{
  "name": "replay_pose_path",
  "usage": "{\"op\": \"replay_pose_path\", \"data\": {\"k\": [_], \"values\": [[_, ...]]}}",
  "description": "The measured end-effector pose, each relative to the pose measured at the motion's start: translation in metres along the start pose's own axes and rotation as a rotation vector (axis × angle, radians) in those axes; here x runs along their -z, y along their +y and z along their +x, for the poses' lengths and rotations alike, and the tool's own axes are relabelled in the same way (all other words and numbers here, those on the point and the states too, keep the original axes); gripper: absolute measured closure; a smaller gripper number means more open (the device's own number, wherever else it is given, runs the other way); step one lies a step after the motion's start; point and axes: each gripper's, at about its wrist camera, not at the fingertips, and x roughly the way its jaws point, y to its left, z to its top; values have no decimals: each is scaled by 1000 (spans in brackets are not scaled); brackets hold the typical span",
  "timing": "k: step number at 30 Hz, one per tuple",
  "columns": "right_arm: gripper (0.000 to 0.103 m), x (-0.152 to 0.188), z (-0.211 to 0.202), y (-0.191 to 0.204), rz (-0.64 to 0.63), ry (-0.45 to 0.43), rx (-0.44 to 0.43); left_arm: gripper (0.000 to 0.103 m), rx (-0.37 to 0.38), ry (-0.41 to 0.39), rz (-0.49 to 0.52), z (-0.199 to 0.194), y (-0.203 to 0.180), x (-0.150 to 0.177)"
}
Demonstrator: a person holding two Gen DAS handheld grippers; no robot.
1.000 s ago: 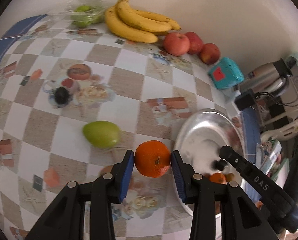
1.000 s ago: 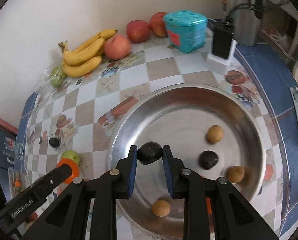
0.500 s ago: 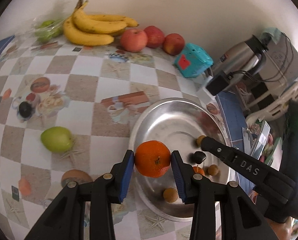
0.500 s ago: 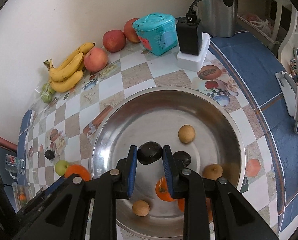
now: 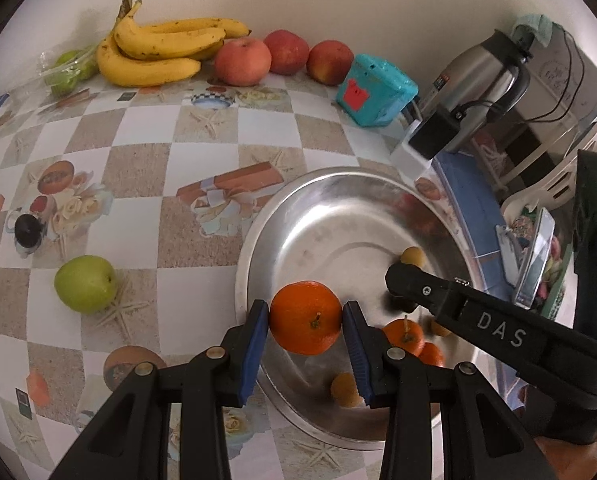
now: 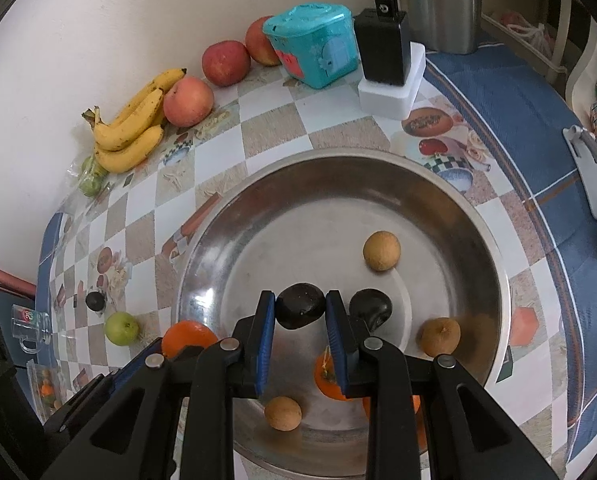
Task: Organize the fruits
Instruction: 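Carry the orange and plum in both tools over the steel bowl, then open both tools to drop the orange and plum into the bowl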
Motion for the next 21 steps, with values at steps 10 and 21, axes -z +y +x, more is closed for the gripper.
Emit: {"op": "replay_pose_path", "data": {"k": [10,21], "values": [[76,3,10,-1,13,32,10,62,-22,28,24,6,-3,3],[73,3,9,8,-13,28,21,60,-29,22,40,4,-7,2]]}}
